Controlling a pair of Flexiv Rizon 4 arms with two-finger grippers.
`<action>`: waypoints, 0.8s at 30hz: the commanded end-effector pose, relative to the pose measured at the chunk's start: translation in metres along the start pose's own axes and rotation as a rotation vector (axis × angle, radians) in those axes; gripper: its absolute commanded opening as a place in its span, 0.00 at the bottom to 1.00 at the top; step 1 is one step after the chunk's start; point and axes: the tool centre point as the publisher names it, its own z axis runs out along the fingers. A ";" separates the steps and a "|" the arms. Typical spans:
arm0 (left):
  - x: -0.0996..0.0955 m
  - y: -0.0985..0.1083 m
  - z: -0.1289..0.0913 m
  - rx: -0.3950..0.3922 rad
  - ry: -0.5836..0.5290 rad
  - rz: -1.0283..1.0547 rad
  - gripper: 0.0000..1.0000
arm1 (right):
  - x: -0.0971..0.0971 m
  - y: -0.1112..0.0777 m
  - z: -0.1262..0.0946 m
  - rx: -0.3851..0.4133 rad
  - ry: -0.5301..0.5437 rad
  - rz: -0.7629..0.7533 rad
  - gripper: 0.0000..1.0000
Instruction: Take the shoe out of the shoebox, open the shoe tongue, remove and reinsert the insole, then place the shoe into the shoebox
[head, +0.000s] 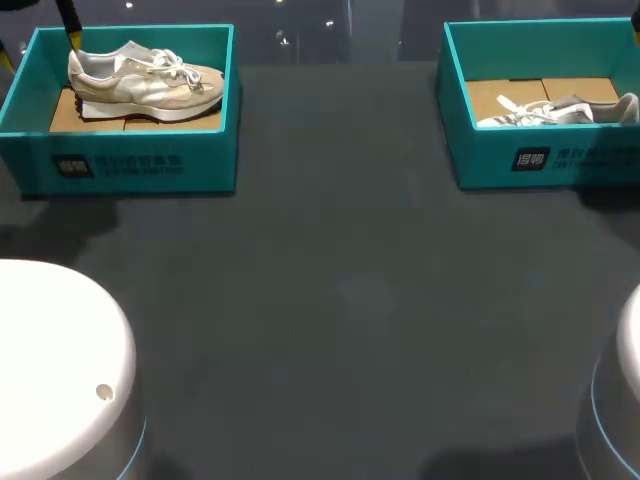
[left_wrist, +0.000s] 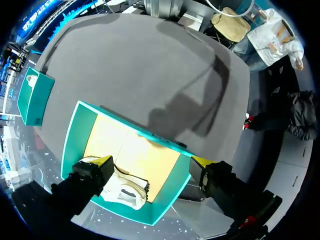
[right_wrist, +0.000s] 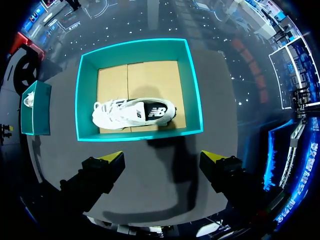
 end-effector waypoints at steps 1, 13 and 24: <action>-0.005 0.019 -0.001 0.035 0.012 0.001 1.00 | 0.000 -0.001 0.000 -0.001 -0.001 0.001 1.00; 0.016 0.071 0.027 -0.159 0.115 0.286 1.00 | 0.000 -0.001 0.000 -0.001 -0.001 0.001 1.00; 0.019 0.113 0.040 -0.178 0.109 0.410 1.00 | 0.000 -0.001 0.000 -0.001 -0.001 0.001 1.00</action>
